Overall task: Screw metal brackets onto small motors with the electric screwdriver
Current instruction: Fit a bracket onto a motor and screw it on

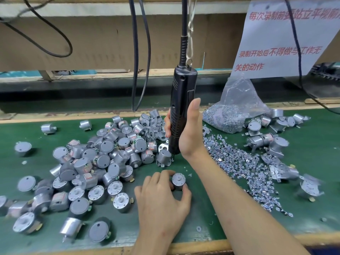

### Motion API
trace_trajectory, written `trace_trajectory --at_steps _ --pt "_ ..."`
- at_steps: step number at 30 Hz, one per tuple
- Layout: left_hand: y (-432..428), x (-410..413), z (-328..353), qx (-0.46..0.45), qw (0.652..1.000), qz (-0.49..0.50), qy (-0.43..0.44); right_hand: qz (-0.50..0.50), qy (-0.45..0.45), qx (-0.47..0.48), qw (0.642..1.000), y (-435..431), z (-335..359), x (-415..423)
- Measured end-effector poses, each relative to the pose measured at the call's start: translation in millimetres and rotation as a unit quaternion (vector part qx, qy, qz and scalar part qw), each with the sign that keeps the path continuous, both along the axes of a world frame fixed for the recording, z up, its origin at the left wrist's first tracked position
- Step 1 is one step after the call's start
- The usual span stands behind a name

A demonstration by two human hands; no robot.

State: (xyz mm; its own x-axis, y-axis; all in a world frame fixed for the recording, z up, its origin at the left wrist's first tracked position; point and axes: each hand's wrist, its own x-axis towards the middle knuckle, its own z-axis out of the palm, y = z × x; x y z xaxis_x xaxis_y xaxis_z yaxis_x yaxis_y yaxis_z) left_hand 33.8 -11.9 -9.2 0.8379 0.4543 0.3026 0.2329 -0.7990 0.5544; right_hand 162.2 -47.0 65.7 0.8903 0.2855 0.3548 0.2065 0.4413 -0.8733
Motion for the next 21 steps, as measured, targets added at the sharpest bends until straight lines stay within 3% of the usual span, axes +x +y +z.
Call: trace_trajectory --at_steps 14,21 --pt "1.1 -0.7 -0.2 -0.012 1.000 -0.002 0.000 -0.001 -0.006 0.005 1.000 -5.4 2.4 -1.2" --pt "2.6 1.6 -5.6 -0.029 0.998 0.039 -0.043 -0.004 -0.006 0.001 1.000 -3.2 2.7 -4.5"
